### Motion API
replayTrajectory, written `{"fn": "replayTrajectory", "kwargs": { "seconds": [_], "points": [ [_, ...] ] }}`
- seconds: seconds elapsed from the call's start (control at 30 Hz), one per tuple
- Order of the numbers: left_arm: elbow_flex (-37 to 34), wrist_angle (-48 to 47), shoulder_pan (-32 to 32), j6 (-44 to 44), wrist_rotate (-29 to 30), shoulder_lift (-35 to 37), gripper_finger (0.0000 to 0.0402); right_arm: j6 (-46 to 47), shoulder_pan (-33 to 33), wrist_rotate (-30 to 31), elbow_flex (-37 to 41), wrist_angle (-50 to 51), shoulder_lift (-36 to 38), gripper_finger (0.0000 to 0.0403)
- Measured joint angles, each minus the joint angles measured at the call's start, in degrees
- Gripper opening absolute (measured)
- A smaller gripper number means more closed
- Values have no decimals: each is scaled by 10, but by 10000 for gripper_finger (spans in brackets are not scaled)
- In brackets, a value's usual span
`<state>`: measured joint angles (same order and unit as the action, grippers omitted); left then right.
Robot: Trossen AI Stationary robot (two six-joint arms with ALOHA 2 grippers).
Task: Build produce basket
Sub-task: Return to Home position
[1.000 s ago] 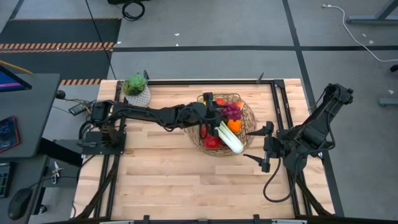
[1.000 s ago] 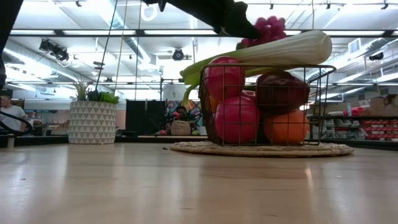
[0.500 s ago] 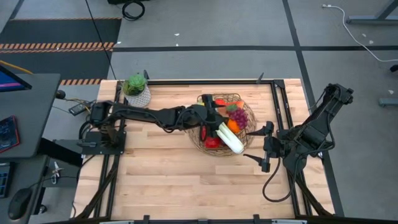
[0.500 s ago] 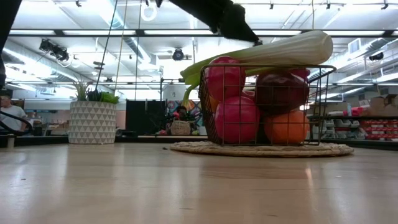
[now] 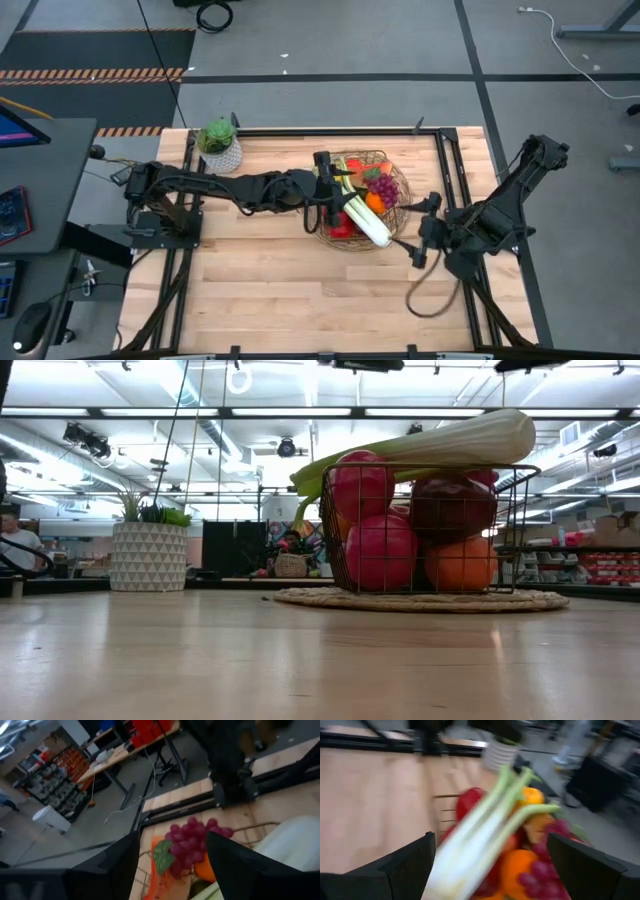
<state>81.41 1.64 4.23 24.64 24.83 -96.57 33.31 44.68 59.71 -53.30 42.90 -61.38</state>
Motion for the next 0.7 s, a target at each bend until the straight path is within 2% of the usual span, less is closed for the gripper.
{"fn": "replayTrajectory", "kwargs": {
  "seconds": [0.17,0.37,0.53,0.7],
  "points": [
    [0,-12,35,0,8,31,223,54,-36,34,5,39,9,384],
    [0,-53,82,-15,38,70,208,98,-55,32,5,81,15,384],
    [-1,-119,111,-49,70,110,201,107,-35,8,9,100,21,384],
    [-1,-161,125,-91,80,152,201,117,-5,13,35,91,66,384]
  ]
}}
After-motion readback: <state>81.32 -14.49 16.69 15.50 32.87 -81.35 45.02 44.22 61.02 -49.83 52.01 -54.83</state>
